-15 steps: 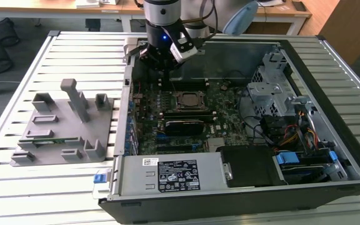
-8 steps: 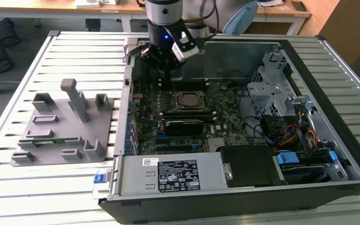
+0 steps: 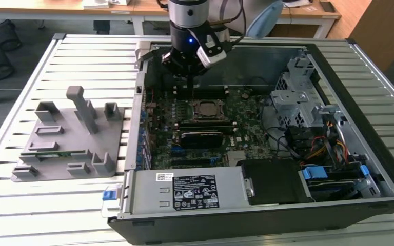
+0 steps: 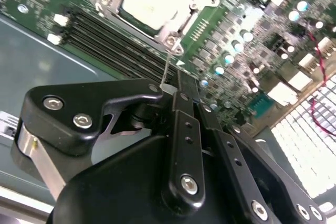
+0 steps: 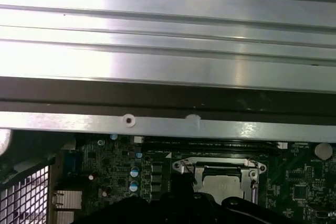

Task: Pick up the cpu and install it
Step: 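Install the first cpu locking lever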

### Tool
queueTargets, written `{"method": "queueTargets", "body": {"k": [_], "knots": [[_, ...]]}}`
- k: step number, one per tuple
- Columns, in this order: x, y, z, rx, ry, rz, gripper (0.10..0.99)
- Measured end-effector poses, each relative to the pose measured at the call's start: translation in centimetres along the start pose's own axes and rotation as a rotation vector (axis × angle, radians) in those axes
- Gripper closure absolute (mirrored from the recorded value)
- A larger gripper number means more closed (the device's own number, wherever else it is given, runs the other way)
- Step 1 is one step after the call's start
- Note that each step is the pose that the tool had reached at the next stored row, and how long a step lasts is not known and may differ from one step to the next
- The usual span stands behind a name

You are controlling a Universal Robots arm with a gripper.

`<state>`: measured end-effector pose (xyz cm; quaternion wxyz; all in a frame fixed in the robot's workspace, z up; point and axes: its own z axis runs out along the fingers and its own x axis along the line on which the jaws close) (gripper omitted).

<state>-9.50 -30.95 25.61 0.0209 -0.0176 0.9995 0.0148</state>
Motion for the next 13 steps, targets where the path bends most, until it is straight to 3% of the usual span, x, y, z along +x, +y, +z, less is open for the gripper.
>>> {"method": "queueTargets", "body": {"k": [8,13], "knots": [[-2.59,-0.09,0.12,0.0,0.0119,0.0,0.98],[-4.0,-0.14,0.18,-0.001,0.0355,0.001,0.98]]}}
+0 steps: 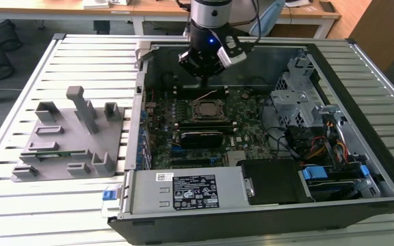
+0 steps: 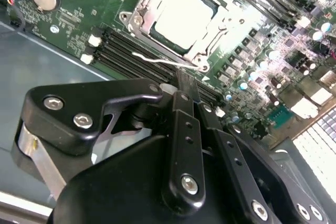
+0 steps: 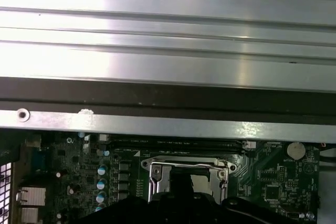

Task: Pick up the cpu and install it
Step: 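Install the first cpu locking lever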

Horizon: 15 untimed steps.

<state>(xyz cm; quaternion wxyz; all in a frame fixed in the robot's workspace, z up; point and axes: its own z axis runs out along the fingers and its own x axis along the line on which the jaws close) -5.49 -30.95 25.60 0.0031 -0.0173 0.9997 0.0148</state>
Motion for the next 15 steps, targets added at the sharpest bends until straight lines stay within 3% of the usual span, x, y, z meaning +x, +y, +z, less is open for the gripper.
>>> {"method": "queueTargets", "body": {"k": [2,3,5,6,11,15], "knots": [[-0.12,-0.01,0.04,-0.002,0.0022,0.0,0.98],[-0.12,-0.01,0.07,-0.008,0.0021,0.0,0.98],[-0.13,-0.02,0.18,-0.031,0.0013,0.0,0.98],[-0.13,-0.05,0.24,-0.036,0.001,0.0,0.98],[-0.2,-0.14,0.62,-0.037,0.0011,0.0,0.98],[-0.88,-0.18,1.12,-0.037,0.0012,0.0,0.98]]}}
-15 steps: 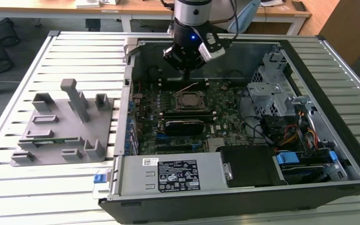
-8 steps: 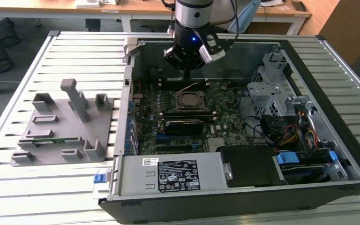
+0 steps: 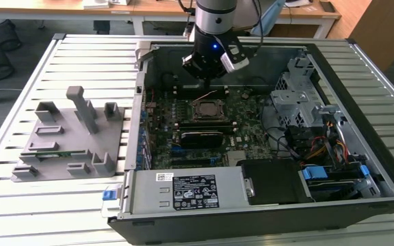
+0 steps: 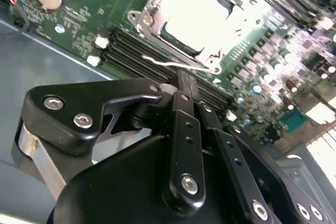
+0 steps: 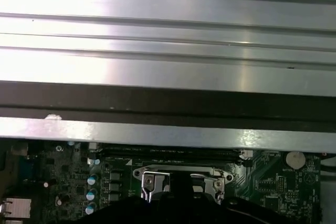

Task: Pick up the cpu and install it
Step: 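Install the first cpu locking lever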

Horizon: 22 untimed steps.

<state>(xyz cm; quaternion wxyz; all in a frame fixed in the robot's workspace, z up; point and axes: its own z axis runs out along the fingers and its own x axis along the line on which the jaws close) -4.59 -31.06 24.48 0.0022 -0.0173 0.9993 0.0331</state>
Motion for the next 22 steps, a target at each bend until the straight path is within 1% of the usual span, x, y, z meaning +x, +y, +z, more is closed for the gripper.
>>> {"method": "queueTargets", "body": {"k": [2,4,9,22], "knots": [[-0.4,-0.03,0.2,0.0,0.0002,0.0,0.98],[-0.58,-0.05,0.44,0.0,0.0001,0.0,0.98],[-0.59,0.01,1.07,0.0,0.0012,-0.016,0.98],[-0.69,0.53,1.97,0.0,0.0013,-0.017,0.98]]}}
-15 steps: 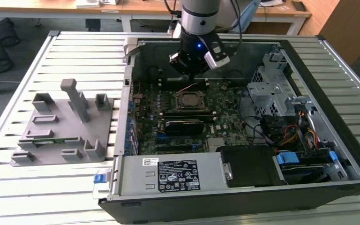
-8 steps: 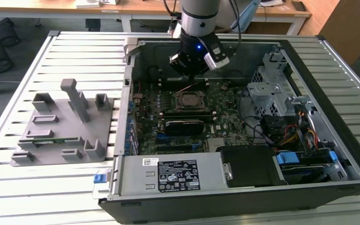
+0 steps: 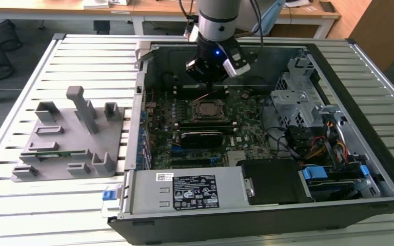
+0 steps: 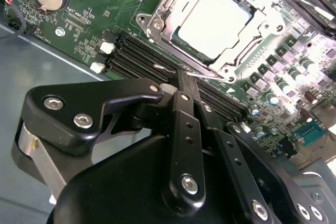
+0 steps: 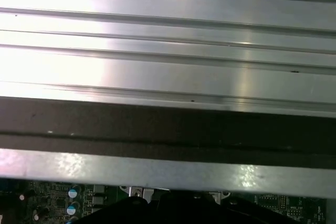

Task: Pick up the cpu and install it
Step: 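Install the first cpu locking lever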

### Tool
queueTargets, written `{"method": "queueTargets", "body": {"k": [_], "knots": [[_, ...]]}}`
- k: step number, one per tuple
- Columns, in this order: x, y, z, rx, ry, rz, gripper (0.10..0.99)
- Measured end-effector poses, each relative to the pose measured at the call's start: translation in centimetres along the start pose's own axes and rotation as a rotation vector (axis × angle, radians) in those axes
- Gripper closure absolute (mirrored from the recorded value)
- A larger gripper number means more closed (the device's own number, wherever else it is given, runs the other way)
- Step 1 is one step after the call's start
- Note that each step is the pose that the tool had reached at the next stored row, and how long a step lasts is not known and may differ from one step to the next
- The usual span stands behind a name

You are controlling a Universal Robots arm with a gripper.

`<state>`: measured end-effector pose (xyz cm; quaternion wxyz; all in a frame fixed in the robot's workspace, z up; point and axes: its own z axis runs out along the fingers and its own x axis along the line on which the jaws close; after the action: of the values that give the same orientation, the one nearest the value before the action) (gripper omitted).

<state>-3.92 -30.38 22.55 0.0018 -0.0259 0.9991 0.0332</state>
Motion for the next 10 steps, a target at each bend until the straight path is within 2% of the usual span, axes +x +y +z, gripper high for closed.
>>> {"method": "queueTargets", "body": {"k": [10], "knots": [[-0.61,0.01,0.46,0.0,0.0001,0.0,0.98]]}}
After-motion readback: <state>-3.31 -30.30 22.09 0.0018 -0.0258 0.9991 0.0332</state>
